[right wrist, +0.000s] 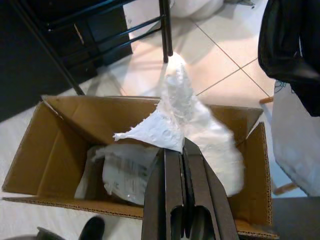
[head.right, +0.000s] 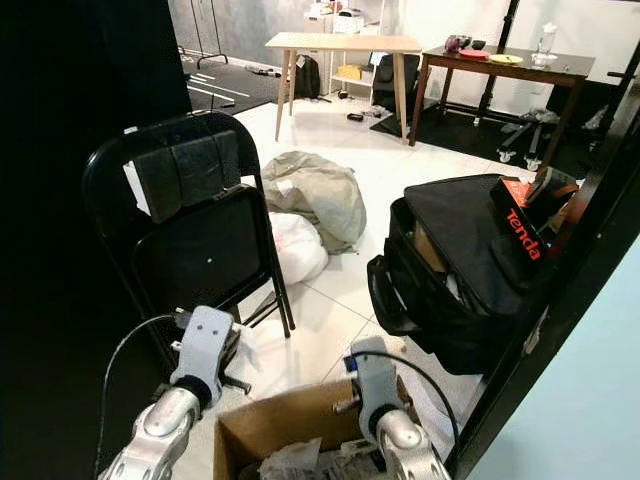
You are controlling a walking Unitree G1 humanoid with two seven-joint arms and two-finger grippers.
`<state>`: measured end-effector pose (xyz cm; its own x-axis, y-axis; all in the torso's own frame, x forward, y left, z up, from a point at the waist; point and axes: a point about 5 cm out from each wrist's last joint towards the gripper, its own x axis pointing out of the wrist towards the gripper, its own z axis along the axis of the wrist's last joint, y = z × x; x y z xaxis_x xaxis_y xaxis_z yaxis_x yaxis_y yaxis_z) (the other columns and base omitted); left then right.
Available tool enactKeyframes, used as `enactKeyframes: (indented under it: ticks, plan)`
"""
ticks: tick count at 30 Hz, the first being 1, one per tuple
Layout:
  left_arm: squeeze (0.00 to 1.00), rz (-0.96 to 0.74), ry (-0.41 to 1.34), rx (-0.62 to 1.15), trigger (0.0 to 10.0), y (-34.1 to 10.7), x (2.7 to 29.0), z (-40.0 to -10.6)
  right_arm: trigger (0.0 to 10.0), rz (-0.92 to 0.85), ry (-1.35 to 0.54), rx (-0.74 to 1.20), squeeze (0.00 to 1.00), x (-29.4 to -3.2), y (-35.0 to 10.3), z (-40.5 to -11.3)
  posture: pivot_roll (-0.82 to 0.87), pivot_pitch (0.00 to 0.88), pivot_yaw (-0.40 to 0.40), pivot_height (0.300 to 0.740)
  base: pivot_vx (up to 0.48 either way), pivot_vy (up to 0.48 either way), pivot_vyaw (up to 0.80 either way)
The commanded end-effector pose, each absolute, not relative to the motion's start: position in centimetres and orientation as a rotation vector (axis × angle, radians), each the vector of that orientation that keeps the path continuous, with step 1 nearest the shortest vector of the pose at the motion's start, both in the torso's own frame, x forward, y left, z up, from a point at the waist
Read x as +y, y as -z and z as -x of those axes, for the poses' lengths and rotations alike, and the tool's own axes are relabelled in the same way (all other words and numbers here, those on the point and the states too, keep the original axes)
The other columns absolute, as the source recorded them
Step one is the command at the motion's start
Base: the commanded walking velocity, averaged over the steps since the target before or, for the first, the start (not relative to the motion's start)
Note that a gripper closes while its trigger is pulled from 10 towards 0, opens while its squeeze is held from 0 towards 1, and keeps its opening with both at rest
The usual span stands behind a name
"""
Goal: Clean up the room
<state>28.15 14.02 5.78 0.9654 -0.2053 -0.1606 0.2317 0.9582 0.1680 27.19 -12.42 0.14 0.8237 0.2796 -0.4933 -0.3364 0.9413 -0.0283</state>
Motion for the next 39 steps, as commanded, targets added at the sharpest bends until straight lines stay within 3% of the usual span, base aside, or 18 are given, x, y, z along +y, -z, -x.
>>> enactKeyframes:
  ticks: [1, 17, 22, 35, 38, 39]
  plan:
    - [0.00, -0.219, 0.238, 0.182, 10.0, -5.1, 14.2, -27.8, 10.0, 0.128, -0.344, 0.538, 0.00, -12.5, 0.4, -26.7, 0.01, 0.037, -0.012, 0.740, 0.000, 0.000, 0.00]
    - [0.00, -0.211, 0.223, 0.204, 10.0, -4.9, 14.0, -28.0, 10.0, 0.190, -0.451, 0.586, 0.00, -11.8, 0.5, -26.7, 0.01, 0.044, -0.028, 0.740, 0.000, -0.060, 0.00]
    - [0.00, -0.129, 0.150, 0.212, 10.0, -4.9, 14.7, -28.0, 10.0, 0.193, -0.445, 0.584, 0.00, -12.0, 0.4, -26.8, 0.00, 0.054, -0.030, 0.740, 0.000, -0.192, 0.00]
    - [0.00, -0.237, 0.208, 0.205, 10.0, -4.6, 14.7, -27.3, 10.0, 0.244, -0.511, 0.578, 0.00, -11.7, 0.2, -26.7, 0.00, 0.056, -0.041, 0.740, 0.000, 0.000, 0.00]
    - [0.00, -0.323, 0.254, 0.214, 10.0, -4.3, 14.9, -27.1, 10.0, 0.255, -0.529, 0.579, 0.00, -11.6, 0.2, -26.7, 0.00, 0.052, -0.042, 0.740, 0.000, 0.000, 0.00]
    - [0.00, -0.416, 0.347, 0.235, 10.0, -4.0, 15.2, -26.9, 10.0, 0.297, -0.564, 0.588, 0.00, -11.6, 0.3, -26.8, 0.00, 0.048, -0.041, 0.740, 0.000, 0.000, 0.00]
